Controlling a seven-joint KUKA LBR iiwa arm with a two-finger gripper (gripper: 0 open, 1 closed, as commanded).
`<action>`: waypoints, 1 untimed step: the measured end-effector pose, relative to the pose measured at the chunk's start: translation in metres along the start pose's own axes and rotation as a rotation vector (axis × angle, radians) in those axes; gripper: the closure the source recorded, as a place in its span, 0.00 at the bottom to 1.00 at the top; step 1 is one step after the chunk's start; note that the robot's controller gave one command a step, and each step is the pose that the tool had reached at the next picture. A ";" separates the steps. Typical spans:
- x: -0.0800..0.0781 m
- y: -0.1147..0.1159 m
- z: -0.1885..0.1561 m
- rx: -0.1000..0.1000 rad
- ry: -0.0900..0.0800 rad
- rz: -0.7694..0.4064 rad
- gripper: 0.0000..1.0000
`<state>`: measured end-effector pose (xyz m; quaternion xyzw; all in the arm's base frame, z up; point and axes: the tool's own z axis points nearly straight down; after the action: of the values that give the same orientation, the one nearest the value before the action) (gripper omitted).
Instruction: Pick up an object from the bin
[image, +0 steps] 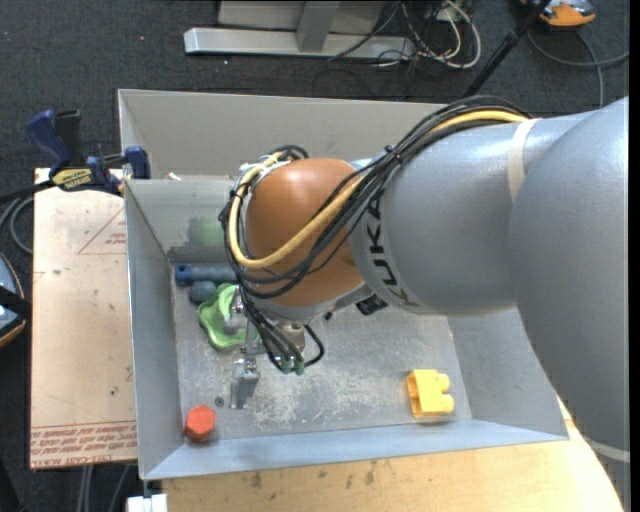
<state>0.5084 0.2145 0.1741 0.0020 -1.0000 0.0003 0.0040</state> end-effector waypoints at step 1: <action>-0.053 0.003 0.049 -0.003 -0.010 -0.047 0.00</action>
Offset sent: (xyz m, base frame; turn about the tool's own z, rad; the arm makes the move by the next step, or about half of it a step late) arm 0.1000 0.0060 -0.1041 -0.0794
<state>0.5610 0.2180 0.1245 0.0256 -0.9997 -0.0012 -0.0009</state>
